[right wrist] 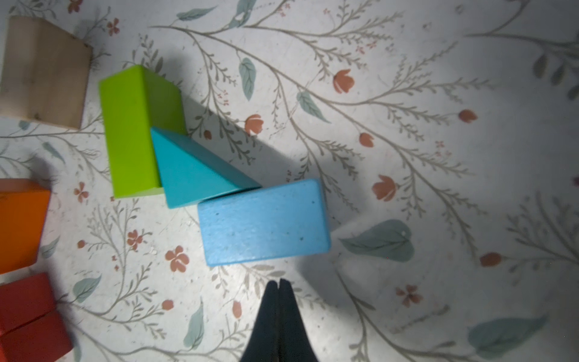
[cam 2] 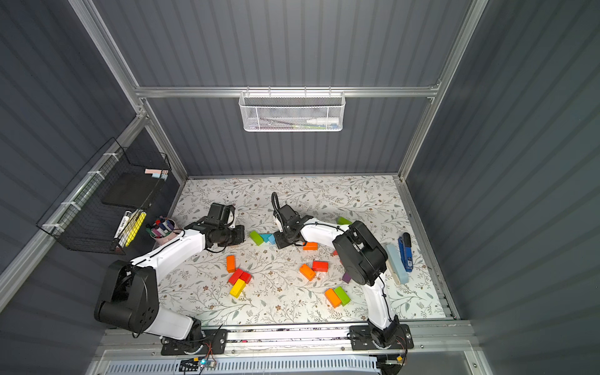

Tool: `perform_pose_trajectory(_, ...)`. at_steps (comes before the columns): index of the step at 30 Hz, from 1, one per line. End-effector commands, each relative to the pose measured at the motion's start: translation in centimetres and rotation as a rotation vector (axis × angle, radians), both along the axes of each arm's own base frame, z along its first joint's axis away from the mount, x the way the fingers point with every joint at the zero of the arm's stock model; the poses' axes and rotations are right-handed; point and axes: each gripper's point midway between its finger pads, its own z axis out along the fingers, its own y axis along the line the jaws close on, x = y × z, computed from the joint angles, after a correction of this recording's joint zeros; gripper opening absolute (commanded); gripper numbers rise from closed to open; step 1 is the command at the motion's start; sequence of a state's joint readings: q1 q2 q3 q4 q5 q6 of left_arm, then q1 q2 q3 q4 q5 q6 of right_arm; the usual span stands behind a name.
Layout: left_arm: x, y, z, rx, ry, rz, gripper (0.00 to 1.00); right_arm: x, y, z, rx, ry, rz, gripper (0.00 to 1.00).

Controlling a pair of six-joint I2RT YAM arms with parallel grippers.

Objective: Assemble a heart with building blocks
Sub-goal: Move the building block to the center of the board, then adjust the building block at the center of the board.

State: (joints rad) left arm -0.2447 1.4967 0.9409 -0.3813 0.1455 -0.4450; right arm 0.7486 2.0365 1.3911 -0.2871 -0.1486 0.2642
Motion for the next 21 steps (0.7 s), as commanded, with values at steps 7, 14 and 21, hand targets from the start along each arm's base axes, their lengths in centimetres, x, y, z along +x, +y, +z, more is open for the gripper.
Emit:
perform_pose_trajectory(7,0.1,-0.2,-0.2,-0.012,0.008,-0.019,0.03,-0.9,3.4,2.6,0.108,-0.004,0.041,0.0)
perform_pose_trajectory(14,0.3,0.2,1.0,0.004,0.0,-0.004,0.03,1.9,4.8,3.7,0.104,-0.062,0.009,0.0)
perform_pose_trajectory(21,0.4,1.6,0.7,0.049,-0.012,0.009,0.03,4.4,6.1,3.0,0.073,-0.074,-0.012,0.0)
